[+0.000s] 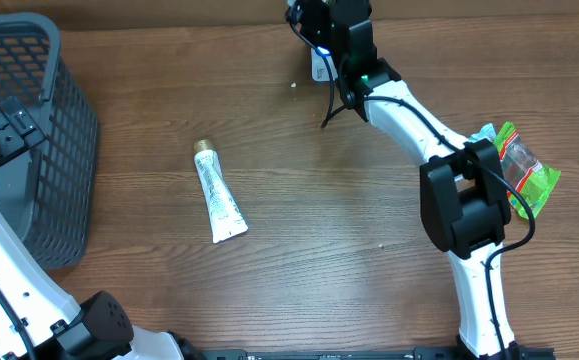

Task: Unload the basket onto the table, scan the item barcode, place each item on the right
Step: 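Hold the cup in front of the white scanner with right gripper, then carry the cup right and release it beside the Haribo bag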

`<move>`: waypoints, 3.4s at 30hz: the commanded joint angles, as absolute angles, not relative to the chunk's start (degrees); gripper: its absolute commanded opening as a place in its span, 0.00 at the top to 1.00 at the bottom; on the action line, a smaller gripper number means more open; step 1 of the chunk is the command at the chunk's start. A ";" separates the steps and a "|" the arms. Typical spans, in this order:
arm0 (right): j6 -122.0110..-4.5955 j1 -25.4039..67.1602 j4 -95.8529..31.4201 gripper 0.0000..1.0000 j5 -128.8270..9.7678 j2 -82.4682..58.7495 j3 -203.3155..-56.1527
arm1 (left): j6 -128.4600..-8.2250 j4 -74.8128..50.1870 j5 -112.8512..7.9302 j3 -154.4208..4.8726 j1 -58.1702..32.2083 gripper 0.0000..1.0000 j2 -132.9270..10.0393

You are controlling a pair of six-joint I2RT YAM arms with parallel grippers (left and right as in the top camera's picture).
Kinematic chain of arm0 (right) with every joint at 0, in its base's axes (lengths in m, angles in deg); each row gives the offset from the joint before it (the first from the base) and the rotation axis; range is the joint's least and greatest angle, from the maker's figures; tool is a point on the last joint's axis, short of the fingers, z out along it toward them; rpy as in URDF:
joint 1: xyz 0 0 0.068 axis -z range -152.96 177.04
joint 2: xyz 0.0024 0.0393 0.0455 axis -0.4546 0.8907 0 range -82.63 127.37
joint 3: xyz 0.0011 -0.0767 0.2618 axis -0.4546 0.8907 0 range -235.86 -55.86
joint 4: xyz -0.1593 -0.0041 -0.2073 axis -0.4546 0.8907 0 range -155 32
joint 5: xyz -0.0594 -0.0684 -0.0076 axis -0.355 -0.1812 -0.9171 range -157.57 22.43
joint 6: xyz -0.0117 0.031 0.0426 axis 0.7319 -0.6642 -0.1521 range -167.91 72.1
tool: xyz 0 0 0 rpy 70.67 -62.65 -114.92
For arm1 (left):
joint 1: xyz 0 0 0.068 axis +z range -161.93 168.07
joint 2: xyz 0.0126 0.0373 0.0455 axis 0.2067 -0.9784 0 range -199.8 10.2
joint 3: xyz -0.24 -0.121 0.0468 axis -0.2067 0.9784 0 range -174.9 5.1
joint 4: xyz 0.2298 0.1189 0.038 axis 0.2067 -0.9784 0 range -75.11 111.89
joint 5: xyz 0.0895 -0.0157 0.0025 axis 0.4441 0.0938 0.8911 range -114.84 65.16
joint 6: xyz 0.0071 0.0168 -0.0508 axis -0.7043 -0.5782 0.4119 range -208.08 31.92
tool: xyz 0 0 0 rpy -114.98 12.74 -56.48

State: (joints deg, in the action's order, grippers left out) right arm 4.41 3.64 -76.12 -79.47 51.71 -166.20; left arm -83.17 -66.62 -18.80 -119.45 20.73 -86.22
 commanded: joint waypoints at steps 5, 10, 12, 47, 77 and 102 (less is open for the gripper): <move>1.15 4.61 -75.39 0.50 -74.69 51.62 -167.25 | -83.17 -66.55 -18.89 -120.35 20.56 0.00 -85.69; 1.42 5.39 -75.15 0.50 -75.41 53.98 -167.25 | -83.17 -66.53 -18.91 -120.35 20.56 0.00 -85.69; 1.44 5.90 -75.24 0.50 -75.41 54.12 -167.25 | -83.17 -66.55 -18.91 -120.35 20.58 0.00 -85.69; -49.18 3.40 -25.47 0.56 -57.14 23.04 -167.25 | -83.17 -66.55 -18.89 -120.35 20.58 0.00 -85.69; -72.20 36.63 -37.47 0.40 -66.01 42.88 -150.05 | -83.17 -66.55 -18.89 -120.35 20.58 0.00 -85.69; -69.60 33.22 -21.65 0.00 -34.84 20.39 -153.18 | -83.17 -66.55 -18.89 -120.35 20.58 0.00 -85.69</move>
